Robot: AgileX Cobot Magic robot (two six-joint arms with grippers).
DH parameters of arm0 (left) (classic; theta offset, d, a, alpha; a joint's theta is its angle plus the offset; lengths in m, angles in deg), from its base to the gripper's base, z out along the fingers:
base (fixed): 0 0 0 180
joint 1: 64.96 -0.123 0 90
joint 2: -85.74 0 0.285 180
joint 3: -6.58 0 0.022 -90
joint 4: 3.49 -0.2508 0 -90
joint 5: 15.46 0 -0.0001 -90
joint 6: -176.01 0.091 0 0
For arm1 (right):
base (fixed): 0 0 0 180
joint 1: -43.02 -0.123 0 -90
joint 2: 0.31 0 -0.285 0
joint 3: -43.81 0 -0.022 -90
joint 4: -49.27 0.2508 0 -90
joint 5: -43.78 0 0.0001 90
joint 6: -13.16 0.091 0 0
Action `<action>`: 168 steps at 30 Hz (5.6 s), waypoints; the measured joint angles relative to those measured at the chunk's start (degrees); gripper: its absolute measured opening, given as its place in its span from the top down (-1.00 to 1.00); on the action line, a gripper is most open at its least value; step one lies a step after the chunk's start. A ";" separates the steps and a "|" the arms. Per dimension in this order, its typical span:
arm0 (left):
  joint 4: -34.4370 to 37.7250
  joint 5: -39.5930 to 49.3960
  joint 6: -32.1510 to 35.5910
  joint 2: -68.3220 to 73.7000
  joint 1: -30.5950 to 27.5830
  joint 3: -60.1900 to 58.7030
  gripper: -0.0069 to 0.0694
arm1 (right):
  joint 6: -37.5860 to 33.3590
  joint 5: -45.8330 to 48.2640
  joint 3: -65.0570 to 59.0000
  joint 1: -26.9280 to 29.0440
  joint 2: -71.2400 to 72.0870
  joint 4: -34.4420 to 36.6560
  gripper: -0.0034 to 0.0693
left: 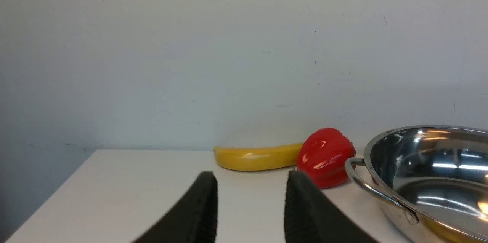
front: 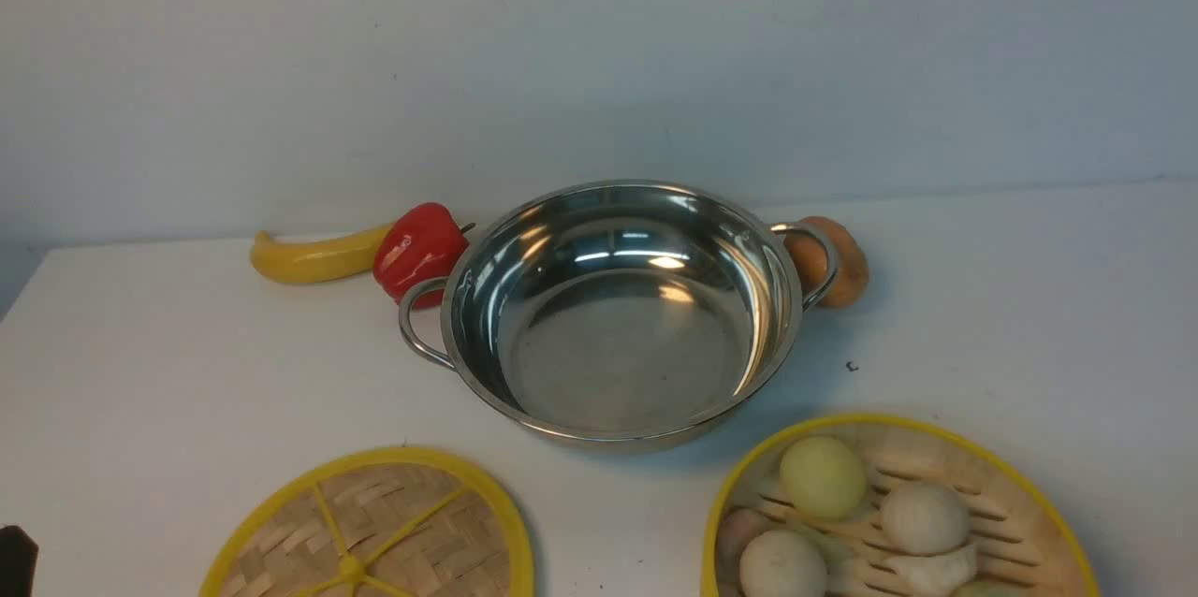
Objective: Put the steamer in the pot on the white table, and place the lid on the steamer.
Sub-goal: 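Reach for and grasp the rim of the bamboo steamer holding the buns with the right gripper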
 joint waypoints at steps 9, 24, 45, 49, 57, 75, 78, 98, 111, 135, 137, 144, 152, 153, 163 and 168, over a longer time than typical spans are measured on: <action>0.00 0.00 0.00 0.00 0.00 0.00 0.19 | 0.04 0.00 0.00 0.00 0.00 0.00 0.23; 0.00 0.00 0.00 0.00 0.00 0.00 0.19 | 0.04 0.00 0.00 0.00 0.00 0.00 0.23; 0.00 0.00 0.00 0.00 0.00 0.00 0.19 | 0.04 0.00 0.00 0.00 0.00 0.00 0.23; 0.00 0.00 0.00 0.00 0.00 0.00 0.19 | 0.04 0.00 0.00 0.00 0.00 0.00 0.23; 0.00 0.00 0.00 0.00 0.00 0.00 0.19 | 0.04 0.00 0.00 0.00 0.00 0.00 0.23; 0.00 0.00 0.00 0.00 0.00 0.00 0.19 | 0.04 -0.28 0.00 0.00 0.00 -0.19 0.23; 0.00 0.00 0.00 0.00 0.00 0.00 0.19 | 0.28 -0.17 2.15 0.00 0.02 0.94 0.23; 0.00 0.00 0.00 0.00 0.00 0.00 0.19 | 0.02 23.92 29.54 0.00 -6.31 11.05 0.23; 0.00 0.00 0.00 0.00 0.00 0.00 0.19 | 0.07 24.70 29.54 0.00 -6.71 14.14 0.23; 4.65 -13.80 -15.58 0.00 0.00 0.00 0.19 | -38.96 39.46 33.64 0.00 -32.22 35.22 0.23; 4.53 -13.86 -15.74 0.00 0.00 0.00 0.19 | -40.17 40.92 35.70 0.00 -37.84 35.46 0.23; 4.53 -12.95 -18.46 0.00 0.00 0.00 0.19 | -41.10 42.82 49.18 0.00 -57.43 32.75 0.18; 4.53 -8.11 -21.20 0.00 0.00 0.00 0.19 | -40.21 47.62 59.24 0.00 -74.17 27.06 -0.15; 4.53 -7.84 -21.21 0.00 0.00 0.00 0.19 | -40.21 47.76 59.37 0.00 -74.81 27.06 -0.16; 4.53 -4.49 -20.40 0.00 0.00 0.00 0.19 | -39.90 51.18 59.71 -8.87 -86.27 19.50 -0.23; 4.53 -4.38 -20.35 0.00 0.00 0.00 0.19 | -37.63 50.77 59.71 -10.65 -87.50 16.95 -0.23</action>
